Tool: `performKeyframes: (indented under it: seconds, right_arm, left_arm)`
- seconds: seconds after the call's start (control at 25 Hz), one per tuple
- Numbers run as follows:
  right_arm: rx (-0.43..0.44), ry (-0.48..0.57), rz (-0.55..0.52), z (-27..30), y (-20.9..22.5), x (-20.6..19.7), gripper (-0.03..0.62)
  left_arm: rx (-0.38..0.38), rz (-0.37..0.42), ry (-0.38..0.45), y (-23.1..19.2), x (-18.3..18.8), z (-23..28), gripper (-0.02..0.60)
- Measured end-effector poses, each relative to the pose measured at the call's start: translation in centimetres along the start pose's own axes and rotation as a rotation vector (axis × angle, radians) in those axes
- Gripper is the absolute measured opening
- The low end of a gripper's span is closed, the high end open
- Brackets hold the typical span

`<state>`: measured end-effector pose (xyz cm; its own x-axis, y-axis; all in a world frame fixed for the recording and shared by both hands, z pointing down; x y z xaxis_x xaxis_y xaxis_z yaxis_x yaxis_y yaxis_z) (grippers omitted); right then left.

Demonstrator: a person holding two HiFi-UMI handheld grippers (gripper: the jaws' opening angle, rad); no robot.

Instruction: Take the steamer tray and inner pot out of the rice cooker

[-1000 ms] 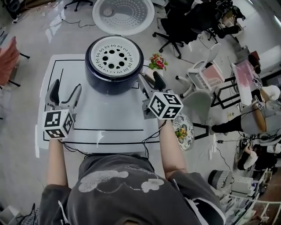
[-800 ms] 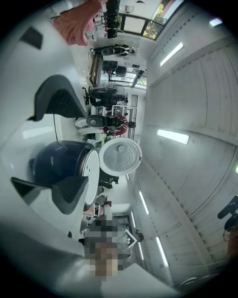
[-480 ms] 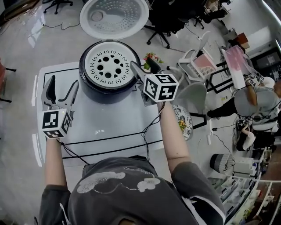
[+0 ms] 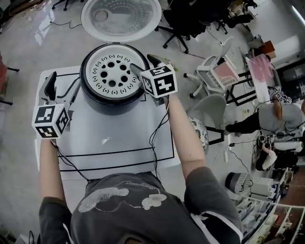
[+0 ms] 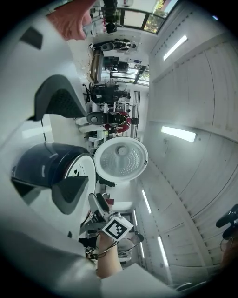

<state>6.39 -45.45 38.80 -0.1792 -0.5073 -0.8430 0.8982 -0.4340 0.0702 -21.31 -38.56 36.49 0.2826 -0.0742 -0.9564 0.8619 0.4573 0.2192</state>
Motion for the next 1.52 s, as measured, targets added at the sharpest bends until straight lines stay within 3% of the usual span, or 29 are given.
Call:
performKeyframes:
  seconds: [0.52, 0.68, 1.16, 1.52]
  right_arm:
    - [-0.085, -0.166, -0.253, 3.1, 0.4, -0.2, 0.31]
    - [-0.117, -0.222, -0.306, 3.9, 0.5, -0.3, 0.222]
    - [-0.119, -0.236, -0.3, 3.6, 0.5, 0.4, 0.189]
    - [-0.11, -0.206, -0.248, 2.2, 0.3, 2.3, 0.119]
  left_arm:
    - [-0.005, -0.014, -0.04, 1.1, 0.1, 0.6, 0.387]
    - [-0.004, -0.023, -0.045, 1.0, -0.1, 0.9, 0.387]
    - [-0.015, -0.021, -0.042, 1.1, 0.2, 0.7, 0.387]
    - [-0.016, -0.023, -0.031, 1.2, 0.6, 0.7, 0.387]
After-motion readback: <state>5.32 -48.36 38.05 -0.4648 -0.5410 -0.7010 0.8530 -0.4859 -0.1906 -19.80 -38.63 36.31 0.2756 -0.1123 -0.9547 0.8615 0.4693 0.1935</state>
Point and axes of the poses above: the fingertips, and each gripper's own axes: z forward along the fingers, y to its right, x out of its top, the point moved 4 cm from there along -z, backward along the fingers, and after that the axes turned 14 degrees about z, right-handed, at the moved point
